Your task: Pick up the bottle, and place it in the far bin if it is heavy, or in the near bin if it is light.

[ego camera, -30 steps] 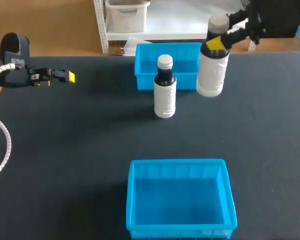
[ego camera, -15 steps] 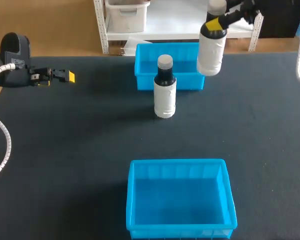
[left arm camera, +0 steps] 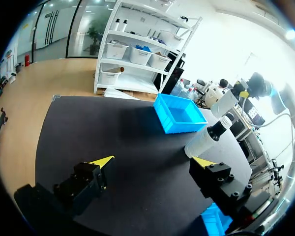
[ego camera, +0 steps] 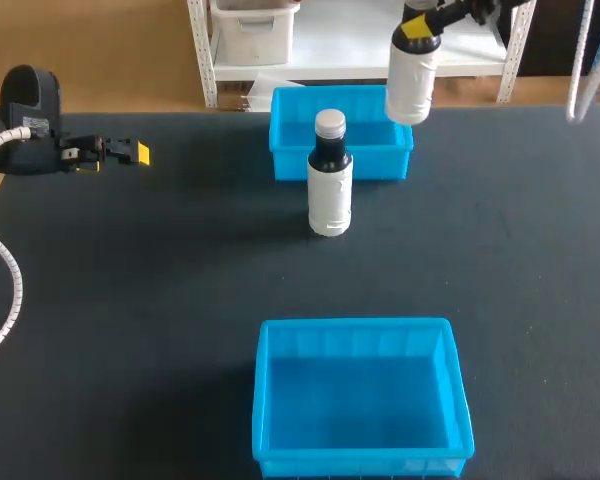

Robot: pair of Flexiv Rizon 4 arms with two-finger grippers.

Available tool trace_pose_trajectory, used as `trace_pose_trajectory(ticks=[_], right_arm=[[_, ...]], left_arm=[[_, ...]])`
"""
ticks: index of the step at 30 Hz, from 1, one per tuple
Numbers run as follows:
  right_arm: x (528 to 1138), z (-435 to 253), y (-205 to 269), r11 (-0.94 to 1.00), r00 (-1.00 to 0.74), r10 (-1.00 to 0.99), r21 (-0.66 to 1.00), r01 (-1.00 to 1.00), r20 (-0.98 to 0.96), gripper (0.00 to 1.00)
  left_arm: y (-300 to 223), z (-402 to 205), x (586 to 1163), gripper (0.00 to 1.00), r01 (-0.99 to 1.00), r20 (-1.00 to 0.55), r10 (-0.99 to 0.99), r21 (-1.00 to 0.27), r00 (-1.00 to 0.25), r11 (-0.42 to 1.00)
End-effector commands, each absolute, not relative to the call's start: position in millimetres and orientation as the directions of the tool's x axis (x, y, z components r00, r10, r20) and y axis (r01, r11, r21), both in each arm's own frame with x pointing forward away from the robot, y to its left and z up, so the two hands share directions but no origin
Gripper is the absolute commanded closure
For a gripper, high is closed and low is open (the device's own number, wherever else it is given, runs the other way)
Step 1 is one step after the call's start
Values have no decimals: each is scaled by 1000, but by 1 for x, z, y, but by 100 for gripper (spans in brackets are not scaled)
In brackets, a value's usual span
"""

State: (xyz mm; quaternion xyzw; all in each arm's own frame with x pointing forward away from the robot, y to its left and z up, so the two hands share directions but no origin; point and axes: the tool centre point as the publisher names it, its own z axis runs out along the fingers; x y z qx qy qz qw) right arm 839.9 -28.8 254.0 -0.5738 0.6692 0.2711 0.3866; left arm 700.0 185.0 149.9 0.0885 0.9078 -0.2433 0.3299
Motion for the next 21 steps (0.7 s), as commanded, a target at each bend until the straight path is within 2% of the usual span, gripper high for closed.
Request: trace_pose_trajectory(ticks=[1, 21], right_arm=[[880, 252, -23, 83, -38, -551, -10, -996, -834, 100], [918, 211, 45, -1, -33, -540, 39, -999, -841, 100]], left_arm=[[185, 150, 700, 0, 321, -642, 0, -383, -767, 866], [185, 150, 700, 0, 321, -642, 0, -383, -767, 866]])
